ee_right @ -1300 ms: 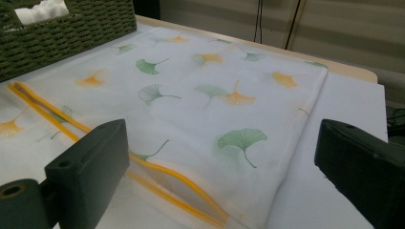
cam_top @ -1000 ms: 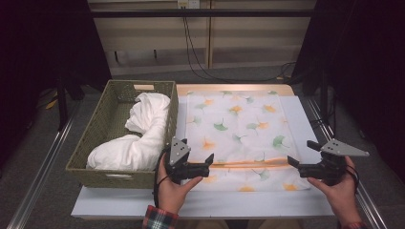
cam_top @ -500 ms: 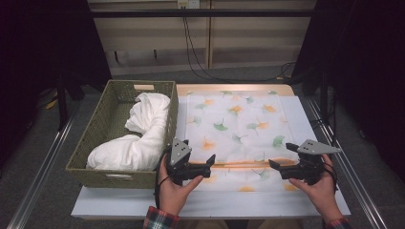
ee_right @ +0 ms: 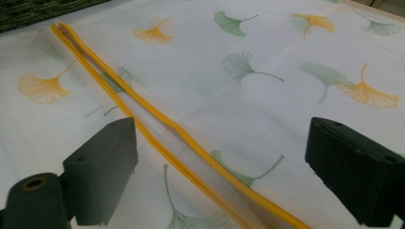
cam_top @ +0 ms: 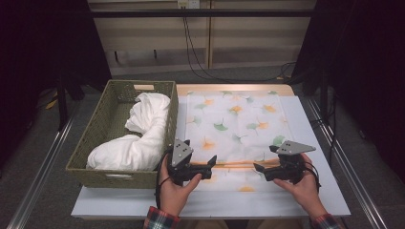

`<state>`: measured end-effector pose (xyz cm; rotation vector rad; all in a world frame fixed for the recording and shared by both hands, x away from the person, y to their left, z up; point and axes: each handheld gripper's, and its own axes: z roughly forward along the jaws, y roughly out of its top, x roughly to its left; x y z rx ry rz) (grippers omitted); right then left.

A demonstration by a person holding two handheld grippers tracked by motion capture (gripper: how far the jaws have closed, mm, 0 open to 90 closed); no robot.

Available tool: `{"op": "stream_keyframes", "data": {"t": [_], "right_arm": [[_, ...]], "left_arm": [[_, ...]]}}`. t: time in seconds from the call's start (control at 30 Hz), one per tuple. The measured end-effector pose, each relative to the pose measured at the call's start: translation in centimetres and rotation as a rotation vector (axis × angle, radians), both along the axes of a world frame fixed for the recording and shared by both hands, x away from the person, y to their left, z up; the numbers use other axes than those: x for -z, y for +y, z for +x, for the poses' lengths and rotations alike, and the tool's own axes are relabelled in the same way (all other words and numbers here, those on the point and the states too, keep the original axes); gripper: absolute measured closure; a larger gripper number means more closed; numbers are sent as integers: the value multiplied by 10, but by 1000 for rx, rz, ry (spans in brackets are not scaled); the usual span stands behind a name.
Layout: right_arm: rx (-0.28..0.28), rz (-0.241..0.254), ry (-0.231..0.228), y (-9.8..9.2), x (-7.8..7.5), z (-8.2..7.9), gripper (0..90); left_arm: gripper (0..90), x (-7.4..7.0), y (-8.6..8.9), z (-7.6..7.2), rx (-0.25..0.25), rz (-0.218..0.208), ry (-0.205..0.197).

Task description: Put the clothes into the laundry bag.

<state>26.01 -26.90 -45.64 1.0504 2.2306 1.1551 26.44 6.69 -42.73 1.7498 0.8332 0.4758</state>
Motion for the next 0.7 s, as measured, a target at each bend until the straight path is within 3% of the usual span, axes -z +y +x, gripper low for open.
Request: {"op": "stream_keyframes", "data": {"t": [0.17, 0.33, 0.53, 0.7], "right_arm": [[-9, -7, 11, 7, 3, 5, 110], [-20, -17, 40, 15, 7, 10, 144], [-18, -58, 39, 24, 10, 14, 186], [-39, -60, 32, 28, 12, 18, 242]], "left_arm": [[0, 0, 0, -1, 21, 32, -15], [0, -1, 0, -2, 28, 20, -16], [0, -2, 2, 0, 34, 7, -22], [0, -3, 2, 0, 21, 11, -21]]}}
